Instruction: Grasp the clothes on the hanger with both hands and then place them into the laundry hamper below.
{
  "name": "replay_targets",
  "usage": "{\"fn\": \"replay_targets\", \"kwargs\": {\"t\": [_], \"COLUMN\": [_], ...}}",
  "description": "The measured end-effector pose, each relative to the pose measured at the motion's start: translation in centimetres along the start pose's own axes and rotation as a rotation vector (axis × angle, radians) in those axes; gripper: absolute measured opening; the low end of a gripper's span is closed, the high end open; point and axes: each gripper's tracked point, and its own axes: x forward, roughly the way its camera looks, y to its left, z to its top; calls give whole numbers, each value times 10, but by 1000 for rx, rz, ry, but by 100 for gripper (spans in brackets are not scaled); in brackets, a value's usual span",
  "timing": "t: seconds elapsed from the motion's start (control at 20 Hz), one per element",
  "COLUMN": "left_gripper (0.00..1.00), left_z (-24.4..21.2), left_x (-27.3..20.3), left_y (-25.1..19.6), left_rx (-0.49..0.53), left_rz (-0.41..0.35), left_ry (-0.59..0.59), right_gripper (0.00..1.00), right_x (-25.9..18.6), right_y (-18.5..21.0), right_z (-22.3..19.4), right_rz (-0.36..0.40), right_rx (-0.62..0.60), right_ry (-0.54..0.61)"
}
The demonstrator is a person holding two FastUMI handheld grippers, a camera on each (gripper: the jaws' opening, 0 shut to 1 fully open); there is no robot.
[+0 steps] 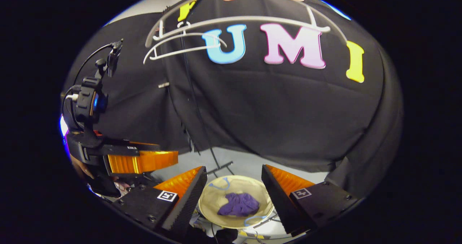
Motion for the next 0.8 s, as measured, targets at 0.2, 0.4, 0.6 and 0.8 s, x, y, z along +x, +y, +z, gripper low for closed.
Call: {"fn": "replay_targets", "kwargs": {"t": [0.2,0.4,0.6,0.8], "left_gripper": [96,95,92,92], "left_z": [59,91,124,141], "left_x": [-43,-85,-145,-209], "left_y": [-16,-25,-29,-27], "left_rx": [86,150,159,200], "left_rz": [-74,-138,-186,-182], "left_ry": [-179,-339,-496,-677], "right_gripper": [99,98,100,100], "right_x": [-32,-72,-137,-184], "right_y": [11,19,35,58], "right_z": [54,109,151,165], "right_rz": [-52,-127,-176,-233], "right_rx": [9,10,30,1], "right_ry": [-173,-351,-522,-642]}}
